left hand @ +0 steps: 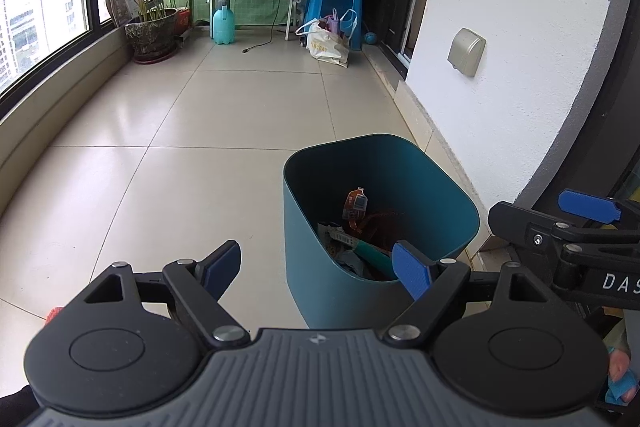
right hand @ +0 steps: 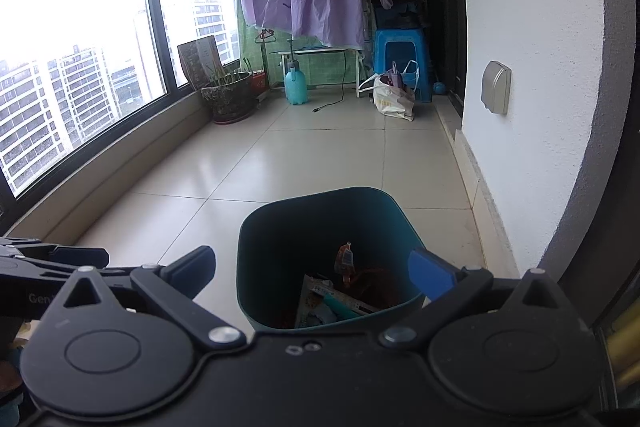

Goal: Collect trash

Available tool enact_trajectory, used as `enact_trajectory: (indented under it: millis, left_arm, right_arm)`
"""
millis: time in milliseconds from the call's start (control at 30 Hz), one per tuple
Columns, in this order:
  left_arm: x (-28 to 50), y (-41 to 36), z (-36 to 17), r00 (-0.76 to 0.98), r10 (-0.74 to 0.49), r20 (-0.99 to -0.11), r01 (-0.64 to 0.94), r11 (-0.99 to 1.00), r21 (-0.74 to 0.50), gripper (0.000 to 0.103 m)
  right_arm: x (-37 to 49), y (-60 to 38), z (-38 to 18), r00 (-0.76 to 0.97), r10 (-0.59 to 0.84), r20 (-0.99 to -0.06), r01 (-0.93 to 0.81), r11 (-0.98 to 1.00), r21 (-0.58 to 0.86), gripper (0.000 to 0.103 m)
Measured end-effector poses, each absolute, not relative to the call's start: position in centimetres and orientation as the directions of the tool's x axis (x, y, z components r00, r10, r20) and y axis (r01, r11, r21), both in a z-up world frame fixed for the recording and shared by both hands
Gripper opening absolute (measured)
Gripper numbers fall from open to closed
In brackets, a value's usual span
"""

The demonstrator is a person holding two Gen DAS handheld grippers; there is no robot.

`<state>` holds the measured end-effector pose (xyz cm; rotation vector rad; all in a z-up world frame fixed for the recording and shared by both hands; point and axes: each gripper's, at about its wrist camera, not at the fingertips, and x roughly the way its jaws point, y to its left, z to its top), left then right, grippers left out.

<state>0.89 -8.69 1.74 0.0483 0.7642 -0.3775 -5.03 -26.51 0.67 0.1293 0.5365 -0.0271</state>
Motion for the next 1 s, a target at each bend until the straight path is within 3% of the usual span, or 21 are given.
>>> enact_trajectory:
  millis: [1000]
  left_arm:
    - [-0.8, -8.9, 2.8, 0.721, -0.318, -0.616, 0.352, 0.933, -0.069, 0.083]
  right_arm:
    - [-5.1, -26.2, 0.8, 0.856, -0.004, -0.517, 0.062, 0.994, 0.095, 0.103]
